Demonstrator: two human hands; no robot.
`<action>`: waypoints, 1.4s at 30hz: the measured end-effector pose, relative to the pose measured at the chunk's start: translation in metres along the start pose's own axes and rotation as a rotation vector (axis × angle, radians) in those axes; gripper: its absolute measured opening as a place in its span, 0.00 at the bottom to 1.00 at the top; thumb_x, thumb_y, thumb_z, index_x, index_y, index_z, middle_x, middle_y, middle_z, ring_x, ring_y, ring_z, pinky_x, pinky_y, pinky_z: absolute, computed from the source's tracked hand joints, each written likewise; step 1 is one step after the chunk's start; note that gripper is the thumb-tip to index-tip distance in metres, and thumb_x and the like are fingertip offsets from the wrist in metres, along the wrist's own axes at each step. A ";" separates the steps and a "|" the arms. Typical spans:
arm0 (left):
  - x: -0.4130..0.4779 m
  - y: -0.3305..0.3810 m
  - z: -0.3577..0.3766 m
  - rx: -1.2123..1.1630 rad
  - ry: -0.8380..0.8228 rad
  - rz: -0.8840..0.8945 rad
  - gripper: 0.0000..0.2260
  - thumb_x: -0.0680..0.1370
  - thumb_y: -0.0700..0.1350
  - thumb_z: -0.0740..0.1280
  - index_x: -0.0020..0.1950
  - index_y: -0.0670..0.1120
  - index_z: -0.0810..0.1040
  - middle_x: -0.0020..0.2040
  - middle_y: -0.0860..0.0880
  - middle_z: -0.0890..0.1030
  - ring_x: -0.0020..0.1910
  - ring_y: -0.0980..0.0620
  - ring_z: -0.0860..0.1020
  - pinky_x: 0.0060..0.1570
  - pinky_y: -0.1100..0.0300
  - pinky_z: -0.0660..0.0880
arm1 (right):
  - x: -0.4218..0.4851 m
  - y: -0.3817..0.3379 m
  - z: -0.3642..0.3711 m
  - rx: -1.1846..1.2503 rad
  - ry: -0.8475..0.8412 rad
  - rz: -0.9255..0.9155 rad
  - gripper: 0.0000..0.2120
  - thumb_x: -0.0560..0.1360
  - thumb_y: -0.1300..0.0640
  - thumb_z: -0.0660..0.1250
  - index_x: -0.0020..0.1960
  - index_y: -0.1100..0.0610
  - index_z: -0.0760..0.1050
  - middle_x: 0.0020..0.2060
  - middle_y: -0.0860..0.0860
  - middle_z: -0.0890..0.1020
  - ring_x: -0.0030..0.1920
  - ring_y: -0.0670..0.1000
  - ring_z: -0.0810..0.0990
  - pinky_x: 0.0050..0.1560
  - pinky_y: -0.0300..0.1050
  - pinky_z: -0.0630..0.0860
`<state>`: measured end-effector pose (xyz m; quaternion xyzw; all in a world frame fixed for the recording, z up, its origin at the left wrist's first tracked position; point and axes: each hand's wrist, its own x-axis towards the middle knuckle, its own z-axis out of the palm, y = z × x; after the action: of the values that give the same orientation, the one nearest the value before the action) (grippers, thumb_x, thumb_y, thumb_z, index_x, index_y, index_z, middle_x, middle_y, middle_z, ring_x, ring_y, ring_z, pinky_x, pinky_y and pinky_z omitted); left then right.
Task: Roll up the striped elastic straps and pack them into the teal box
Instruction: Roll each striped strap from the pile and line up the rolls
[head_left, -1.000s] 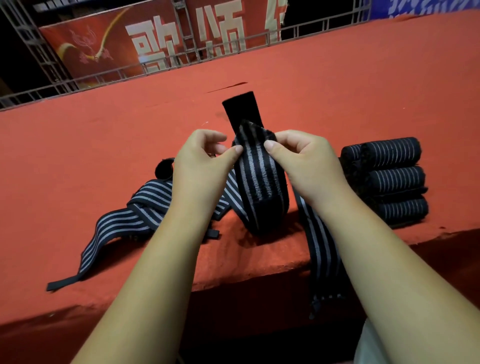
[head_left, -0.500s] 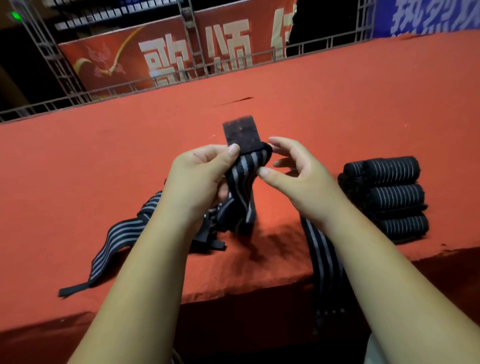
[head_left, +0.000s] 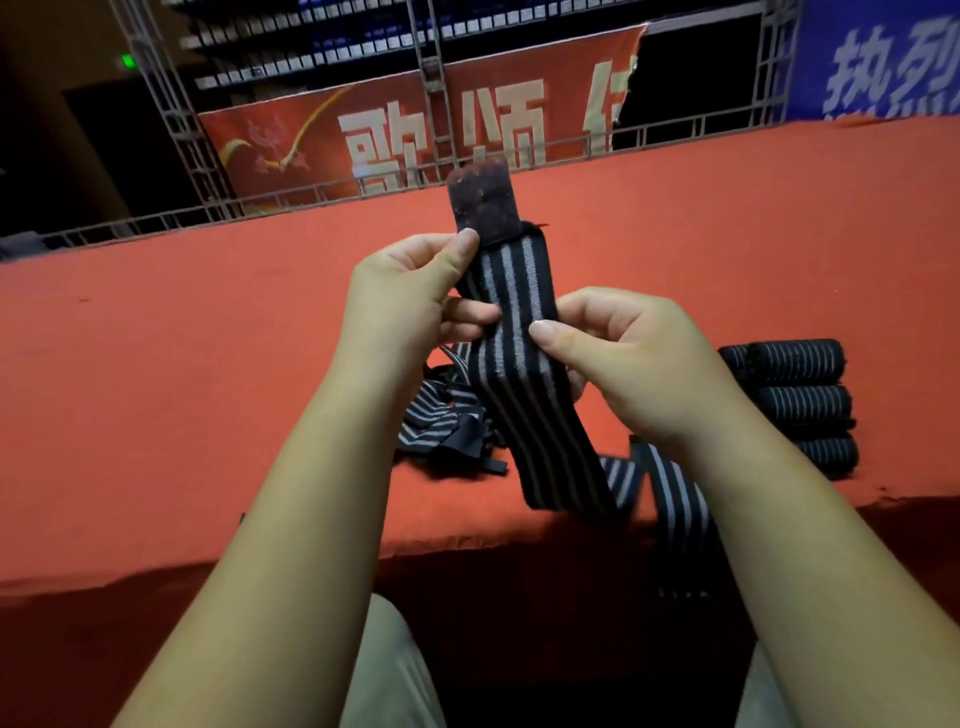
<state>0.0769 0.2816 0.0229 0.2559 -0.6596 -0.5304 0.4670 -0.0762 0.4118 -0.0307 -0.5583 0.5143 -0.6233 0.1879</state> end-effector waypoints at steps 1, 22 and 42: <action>-0.002 0.005 -0.003 -0.008 0.002 0.012 0.09 0.86 0.47 0.70 0.58 0.42 0.84 0.42 0.44 0.89 0.30 0.53 0.83 0.28 0.63 0.79 | 0.000 -0.007 0.004 0.021 0.016 -0.001 0.05 0.83 0.60 0.71 0.51 0.61 0.85 0.35 0.51 0.85 0.32 0.48 0.79 0.38 0.41 0.78; 0.018 -0.151 0.027 0.039 -0.030 -0.120 0.07 0.84 0.42 0.72 0.58 0.39 0.83 0.55 0.41 0.89 0.54 0.46 0.89 0.58 0.51 0.85 | -0.018 0.139 -0.010 -0.686 -0.274 0.475 0.09 0.78 0.43 0.75 0.46 0.48 0.85 0.39 0.43 0.87 0.43 0.45 0.85 0.52 0.52 0.83; 0.005 -0.189 0.051 0.301 -0.107 -0.019 0.06 0.83 0.42 0.74 0.56 0.40 0.85 0.48 0.49 0.88 0.46 0.58 0.85 0.49 0.60 0.82 | -0.038 0.122 -0.030 -0.419 0.013 0.521 0.10 0.82 0.48 0.69 0.47 0.51 0.83 0.36 0.53 0.88 0.41 0.64 0.87 0.35 0.49 0.79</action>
<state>-0.0002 0.2432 -0.1529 0.3003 -0.7532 -0.4429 0.3826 -0.1328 0.4065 -0.1489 -0.4305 0.7581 -0.4383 0.2189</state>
